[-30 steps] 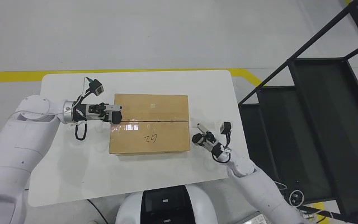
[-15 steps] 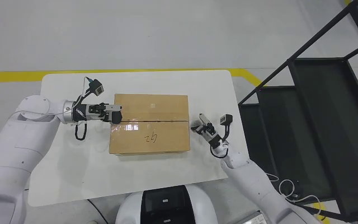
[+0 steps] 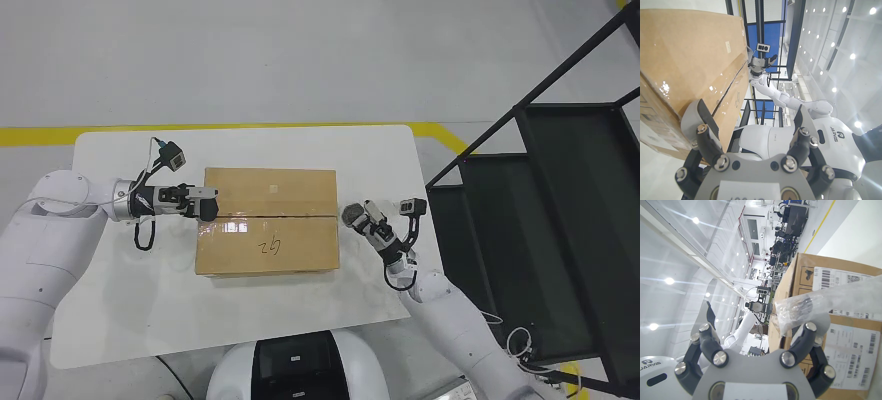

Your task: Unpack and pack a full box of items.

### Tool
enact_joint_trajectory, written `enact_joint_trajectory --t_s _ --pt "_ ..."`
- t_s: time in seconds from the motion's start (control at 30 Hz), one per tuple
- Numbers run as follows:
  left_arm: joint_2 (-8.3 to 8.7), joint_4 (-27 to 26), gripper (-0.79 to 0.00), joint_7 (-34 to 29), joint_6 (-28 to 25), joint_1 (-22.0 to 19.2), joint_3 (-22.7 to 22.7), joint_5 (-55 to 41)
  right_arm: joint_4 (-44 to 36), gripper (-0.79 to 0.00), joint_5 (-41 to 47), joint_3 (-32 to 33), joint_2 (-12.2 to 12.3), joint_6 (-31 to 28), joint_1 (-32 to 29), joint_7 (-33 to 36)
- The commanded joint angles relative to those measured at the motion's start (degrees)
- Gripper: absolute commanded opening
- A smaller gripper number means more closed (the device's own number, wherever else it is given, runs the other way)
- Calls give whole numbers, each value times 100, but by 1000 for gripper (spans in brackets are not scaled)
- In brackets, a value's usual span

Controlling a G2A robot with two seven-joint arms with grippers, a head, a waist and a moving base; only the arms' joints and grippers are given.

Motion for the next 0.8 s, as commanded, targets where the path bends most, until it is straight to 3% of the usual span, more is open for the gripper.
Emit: enact_joint_trajectory --t_s 0.0,0.33,0.77 --pt "0 0 0 0 0 0 0 0 -148 0 -95 17 2 58 -31 1" --pt "0 0 0 0 0 0 0 0 -826 0 -602 204 30 352 -223 -84" --pt "0 0 0 0 0 0 0 0 -1043 0 -1356 -76 -34 1481 124 13"
